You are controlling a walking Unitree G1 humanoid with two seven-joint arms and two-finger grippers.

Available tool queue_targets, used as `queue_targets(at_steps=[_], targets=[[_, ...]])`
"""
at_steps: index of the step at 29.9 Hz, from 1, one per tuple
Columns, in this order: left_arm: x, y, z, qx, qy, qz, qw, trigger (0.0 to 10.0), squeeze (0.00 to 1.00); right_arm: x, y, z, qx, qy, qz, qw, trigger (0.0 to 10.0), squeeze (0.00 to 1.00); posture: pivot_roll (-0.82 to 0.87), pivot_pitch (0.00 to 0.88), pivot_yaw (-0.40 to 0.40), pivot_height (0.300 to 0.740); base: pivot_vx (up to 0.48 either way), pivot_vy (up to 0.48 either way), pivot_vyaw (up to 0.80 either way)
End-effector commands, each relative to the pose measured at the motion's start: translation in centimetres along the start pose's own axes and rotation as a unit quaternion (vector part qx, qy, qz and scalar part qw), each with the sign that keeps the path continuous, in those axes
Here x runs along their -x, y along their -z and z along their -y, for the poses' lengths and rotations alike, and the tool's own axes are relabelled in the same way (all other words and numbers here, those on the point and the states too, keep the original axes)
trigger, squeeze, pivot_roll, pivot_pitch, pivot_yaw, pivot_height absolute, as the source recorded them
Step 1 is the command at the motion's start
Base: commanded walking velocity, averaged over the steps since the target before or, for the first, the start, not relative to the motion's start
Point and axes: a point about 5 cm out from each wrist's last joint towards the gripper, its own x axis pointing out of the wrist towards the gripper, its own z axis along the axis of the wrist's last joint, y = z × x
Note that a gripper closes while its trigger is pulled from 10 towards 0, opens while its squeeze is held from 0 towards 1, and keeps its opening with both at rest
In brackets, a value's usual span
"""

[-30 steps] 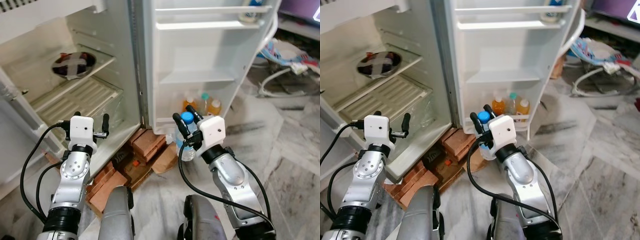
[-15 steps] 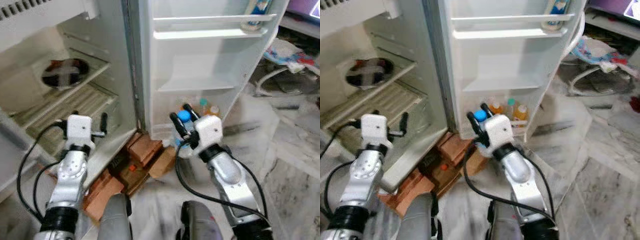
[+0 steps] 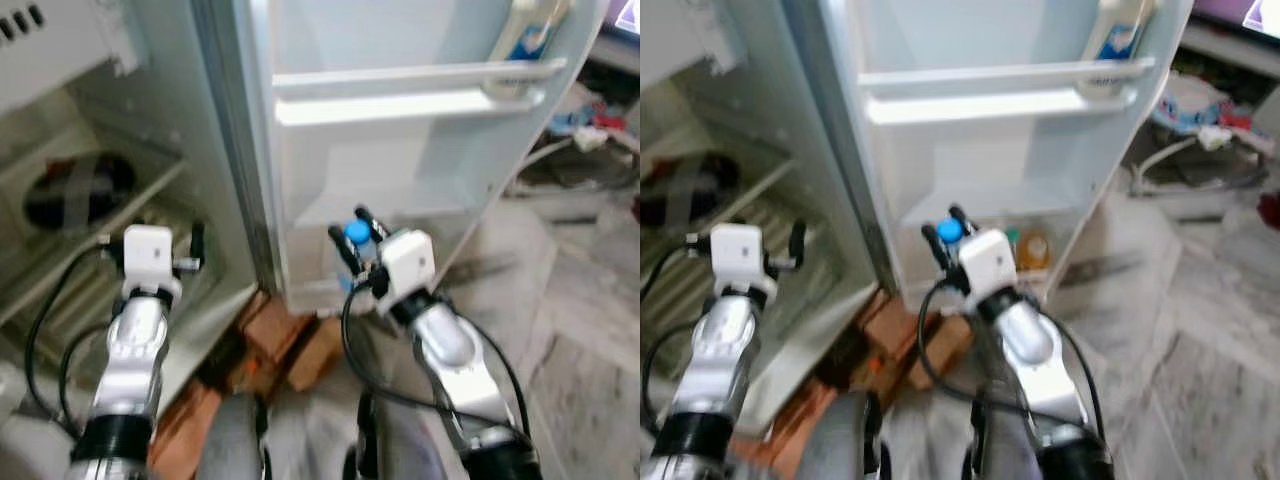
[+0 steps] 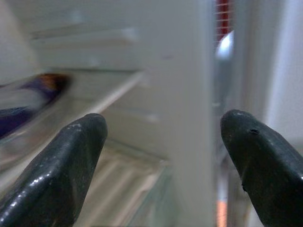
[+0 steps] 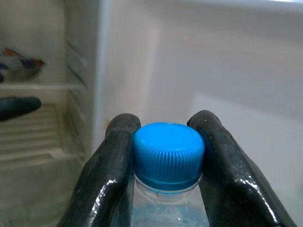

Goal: Restocking fridge

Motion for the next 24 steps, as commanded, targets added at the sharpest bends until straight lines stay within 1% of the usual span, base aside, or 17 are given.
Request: queue_targets(at_steps=[1,2,12,16,18,22,24], targets=[[0.4,0.4,-0.5,-0.008,-0.005,-0.010,1.000,10.0,0.00,0.0,-0.6,0.0,0.004,-0.001,0.016,1.000,10.0,0.00,-0.02,0.105,0.008,0.641,0.000,0.000,0.54],[0.4,0.4,-0.5,-0.008,-0.004,-0.010,1.000,10.0,0.00,0.0,-0.6,-0.1,0.002,-0.001,0.016,1.000,10.0,0.00,-0.02,0.105,0.008,0.641,0.000,0.000,0.58],[0.3,0.3,-0.6,-0.010,-0.006,-0.010,1.000,10.0,0.00,-0.3,-0.7,-0.3,-0.007,0.000,0.019,1.000,10.0,0.00,-0.02,0.110,0.012,0.641,0.000,0.000,0.00],[0.3,0.2,-0.6,-0.011,-0.005,-0.010,1.000,10.0,0.00,-0.6,-1.0,-0.8,-0.004,-0.014,0.025,1.000,10.0,0.00,-0.02,0.115,0.015,0.641,0.000,0.000,0.00],[0.3,0.2,-0.6,-0.012,-0.004,-0.010,1.000,10.0,0.00,-0.8,-1.1,-1.1,-0.005,-0.019,0.028,0.999,10.0,0.00,-0.02,0.117,0.015,0.641,0.000,0.000,0.76],[0.3,0.2,-0.6,-0.012,-0.004,-0.011,1.000,10.0,0.00,-1.1,-1.1,-1.1,-0.008,-0.014,0.029,0.999,10.0,0.00,-0.02,0.118,0.014,0.641,0.000,0.000,0.80],[0.5,0.3,-0.7,-0.012,-0.004,-0.013,1.000,10.0,0.00,-1.2,-0.9,-0.7,-0.016,0.016,0.023,0.999,10.0,0.00,-0.01,0.128,0.013,0.641,0.000,0.000,0.00]])
